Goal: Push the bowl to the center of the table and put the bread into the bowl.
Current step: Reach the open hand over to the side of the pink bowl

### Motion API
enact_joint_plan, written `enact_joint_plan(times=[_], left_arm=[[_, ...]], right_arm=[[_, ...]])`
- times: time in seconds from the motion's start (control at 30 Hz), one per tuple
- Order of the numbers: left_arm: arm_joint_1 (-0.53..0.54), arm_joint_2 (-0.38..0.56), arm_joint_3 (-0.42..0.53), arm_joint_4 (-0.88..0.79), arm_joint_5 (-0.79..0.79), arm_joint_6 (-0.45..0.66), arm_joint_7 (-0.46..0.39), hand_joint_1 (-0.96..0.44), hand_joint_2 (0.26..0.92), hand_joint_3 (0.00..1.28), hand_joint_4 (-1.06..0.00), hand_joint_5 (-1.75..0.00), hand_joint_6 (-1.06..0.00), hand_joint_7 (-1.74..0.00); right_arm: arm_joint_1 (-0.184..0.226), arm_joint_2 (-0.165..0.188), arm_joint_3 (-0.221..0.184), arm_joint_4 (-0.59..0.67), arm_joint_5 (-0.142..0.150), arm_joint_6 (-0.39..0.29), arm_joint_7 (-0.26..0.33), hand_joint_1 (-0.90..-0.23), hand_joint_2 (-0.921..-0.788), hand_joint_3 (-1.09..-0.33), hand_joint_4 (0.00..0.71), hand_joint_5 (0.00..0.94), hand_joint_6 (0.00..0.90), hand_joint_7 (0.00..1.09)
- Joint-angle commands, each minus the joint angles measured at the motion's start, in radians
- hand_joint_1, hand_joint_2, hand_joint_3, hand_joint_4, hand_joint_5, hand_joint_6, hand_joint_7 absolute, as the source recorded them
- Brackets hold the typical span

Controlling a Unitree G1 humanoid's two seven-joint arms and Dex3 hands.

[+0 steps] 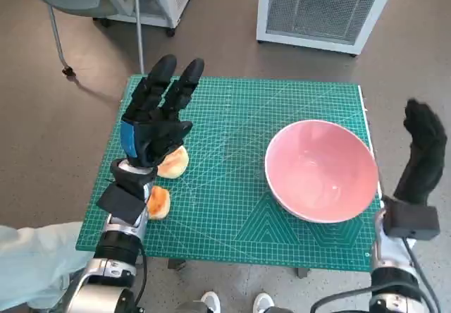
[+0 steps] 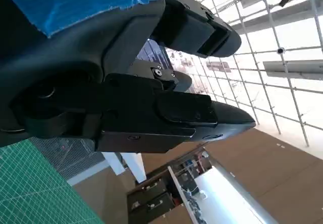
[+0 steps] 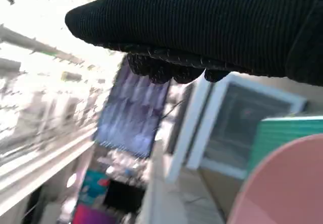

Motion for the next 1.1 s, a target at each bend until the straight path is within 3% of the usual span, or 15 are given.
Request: enact_joint_plan(times=[0.03, 0.5, 0.87, 1.1], left_arm=[[0.007, 0.004, 0.005, -0.001, -0.010, 0.004, -0.010, -0.35, 0.921, 0.02, -0.46, 0.00, -0.54, 0.00], [0.011, 0.015, 0.011, -0.015, -0.010, 0.013, -0.015, -0.33, 0.921, 0.02, -0.46, 0.00, -0.54, 0.00], [0.019, 0.032, 0.017, -0.031, -0.002, 0.030, -0.015, -0.33, 0.921, 0.02, -0.45, 0.00, -0.54, 0.00], [0.032, 0.043, 0.020, -0.053, 0.007, 0.041, -0.009, -0.33, 0.921, 0.02, -0.45, 0.00, -0.54, 0.00]], right_arm=[[0.029, 0.016, -0.008, 0.064, 0.044, -0.002, 0.013, -0.321, -0.921, -0.734, 0.236, 0.010, 0.000, 0.60], [0.003, 0.080, -0.029, 0.209, 0.189, 0.017, 0.187, -0.315, -0.921, -0.785, 0.235, 0.006, 0.005, 0.59], [-0.035, 0.139, -0.030, 0.230, 0.250, 0.085, 0.291, -0.318, -0.921, -0.823, 0.242, 0.006, 0.019, 0.55], [-0.079, 0.184, -0.025, 0.238, 0.264, 0.108, 0.327, -0.348, -0.921, -0.821, 0.228, 0.001, 0.024, 0.54]])
